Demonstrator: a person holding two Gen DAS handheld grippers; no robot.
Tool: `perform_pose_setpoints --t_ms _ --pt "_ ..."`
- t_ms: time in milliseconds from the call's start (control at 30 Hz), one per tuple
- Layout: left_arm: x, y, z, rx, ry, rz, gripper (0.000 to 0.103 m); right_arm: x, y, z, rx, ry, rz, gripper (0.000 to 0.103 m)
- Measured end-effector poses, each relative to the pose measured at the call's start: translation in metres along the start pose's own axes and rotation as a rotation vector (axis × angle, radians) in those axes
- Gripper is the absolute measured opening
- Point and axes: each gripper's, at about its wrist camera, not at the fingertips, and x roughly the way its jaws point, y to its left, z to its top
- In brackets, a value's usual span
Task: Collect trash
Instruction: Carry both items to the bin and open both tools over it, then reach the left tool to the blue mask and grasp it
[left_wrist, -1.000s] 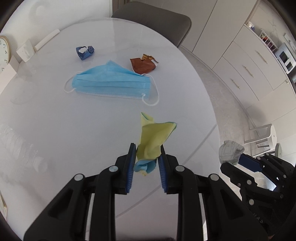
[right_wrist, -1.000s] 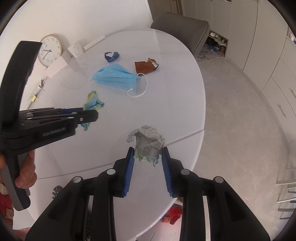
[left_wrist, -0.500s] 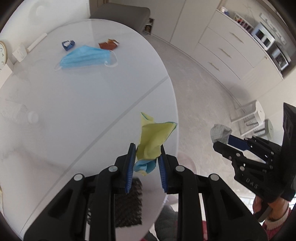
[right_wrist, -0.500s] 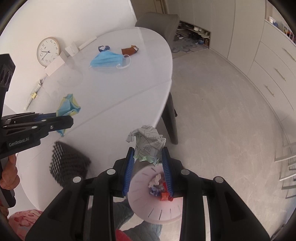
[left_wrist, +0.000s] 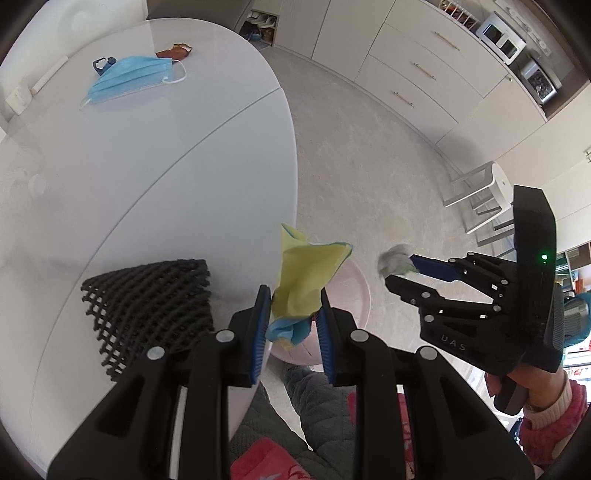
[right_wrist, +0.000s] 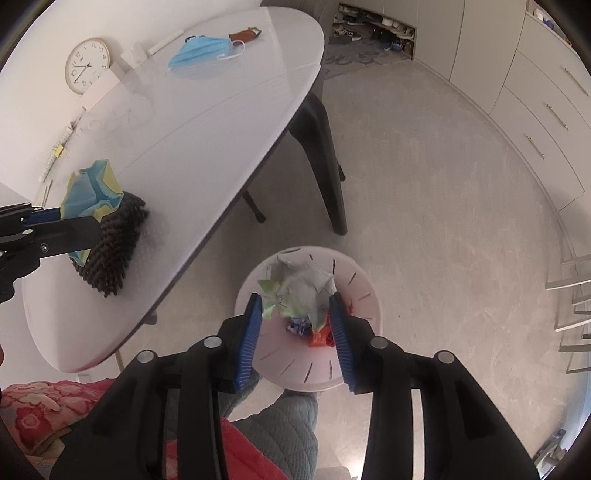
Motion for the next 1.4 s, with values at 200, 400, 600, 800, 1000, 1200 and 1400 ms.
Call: perform_pose_setpoints --t_ms 200,400,600,800,1000,1200,1400 --pt "0.004 -0.013 -0.006 -0.002 0.013 -0.005 0.024 -0.008 -0.002 -0.001 -0.013 -0.010 -0.007 0.063" --pt "0.012 -0.033 -0.009 0.024 0.028 -0.022 0.024 -0.021 -0.019 -0.005 0.013 -0.032 -0.050 0.077" --pt "0.027 -0.050 -0.008 0.058 0.063 -0.044 0.032 -0.035 -0.037 -0.014 0.049 -0.049 -0.067 0.078" --pt "0.039 -0.064 -0.010 0.058 0.092 -0.038 0.065 -0.041 -0.049 -0.022 0.073 -0.056 -0.082 0.083" --pt "0.037 -0.070 -0.012 0.054 0.074 -0.007 0.080 -0.042 -0.057 -0.027 0.088 -0.046 -0.078 0.083" --pt "0.024 -0.053 -0.012 0.011 0.046 0.029 0.082 -0.046 -0.055 -0.025 0.084 -0.061 -0.066 0.089" --pt "0.012 -0.033 -0.010 -0.053 0.012 0.074 0.082 -0.048 -0.048 -0.020 0.058 -0.066 -0.056 0.093"
